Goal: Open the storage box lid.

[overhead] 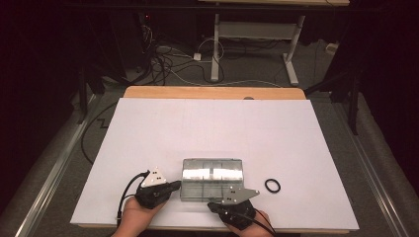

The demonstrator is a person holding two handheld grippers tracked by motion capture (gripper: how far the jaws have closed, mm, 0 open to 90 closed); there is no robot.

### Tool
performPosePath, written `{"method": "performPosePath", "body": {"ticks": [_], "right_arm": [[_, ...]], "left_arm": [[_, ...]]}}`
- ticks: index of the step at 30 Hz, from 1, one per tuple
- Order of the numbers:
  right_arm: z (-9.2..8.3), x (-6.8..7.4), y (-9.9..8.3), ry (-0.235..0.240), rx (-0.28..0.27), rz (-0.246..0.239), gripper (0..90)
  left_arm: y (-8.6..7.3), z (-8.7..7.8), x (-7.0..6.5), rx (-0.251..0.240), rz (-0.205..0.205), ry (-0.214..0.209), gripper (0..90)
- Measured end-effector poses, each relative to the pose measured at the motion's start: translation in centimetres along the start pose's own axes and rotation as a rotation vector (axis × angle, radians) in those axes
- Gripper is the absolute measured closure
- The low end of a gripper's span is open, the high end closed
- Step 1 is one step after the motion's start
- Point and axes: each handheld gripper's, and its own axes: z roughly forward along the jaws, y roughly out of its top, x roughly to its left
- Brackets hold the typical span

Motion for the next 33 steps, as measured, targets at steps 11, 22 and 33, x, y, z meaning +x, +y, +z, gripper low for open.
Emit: {"method": "performPosePath", "body": {"ticks": [11, 22, 33], "right_arm": [[-0.15, -0.23, -0.04, 0.006, -0.02, 0.019, 90.0], [-0.31, -0.37, -0.11, 0.016, -0.045, 0.042, 90.0], [-0.53, -0.37, -0.19, 0.025, -0.074, 0.041, 90.0]], "left_arm": [[-0.02, -0.02, 0.12, -0.003, -0.009, -0.007, 87.7], [-0.04, -0.07, 0.17, -0.007, -0.011, -0.013, 87.7], [-0.03, -0.08, 0.2, -0.007, -0.012, -0.015, 87.7]]}}
